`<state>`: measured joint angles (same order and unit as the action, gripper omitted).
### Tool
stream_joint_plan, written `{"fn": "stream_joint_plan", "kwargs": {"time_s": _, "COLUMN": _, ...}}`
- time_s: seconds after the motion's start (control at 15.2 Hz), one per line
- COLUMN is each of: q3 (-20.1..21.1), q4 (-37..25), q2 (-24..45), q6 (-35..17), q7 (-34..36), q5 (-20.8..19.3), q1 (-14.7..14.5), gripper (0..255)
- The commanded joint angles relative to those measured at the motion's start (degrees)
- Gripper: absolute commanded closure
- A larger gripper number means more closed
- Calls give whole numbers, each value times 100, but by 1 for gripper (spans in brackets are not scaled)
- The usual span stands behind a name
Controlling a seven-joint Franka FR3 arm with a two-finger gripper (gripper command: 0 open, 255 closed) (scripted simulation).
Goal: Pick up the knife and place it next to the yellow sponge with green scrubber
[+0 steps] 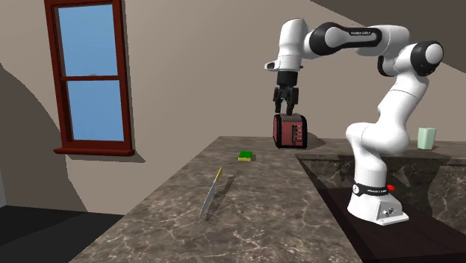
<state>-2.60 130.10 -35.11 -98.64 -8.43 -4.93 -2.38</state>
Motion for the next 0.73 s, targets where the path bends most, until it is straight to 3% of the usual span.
{"fn": "stream_joint_plan", "kwargs": {"time_s": 0.0, "q3": -140, "q4": -83, "q2": 384, "q6": -295, "q7": -482, "q5": -36, "q1": -115, "gripper": 0}}
{"fn": "stream_joint_plan", "kwargs": {"time_s": 0.66, "q3": -632, "q4": -948, "q2": 2463, "q6": -1400, "q7": -2828, "q5": 118, "q1": -571, "gripper": 0}}
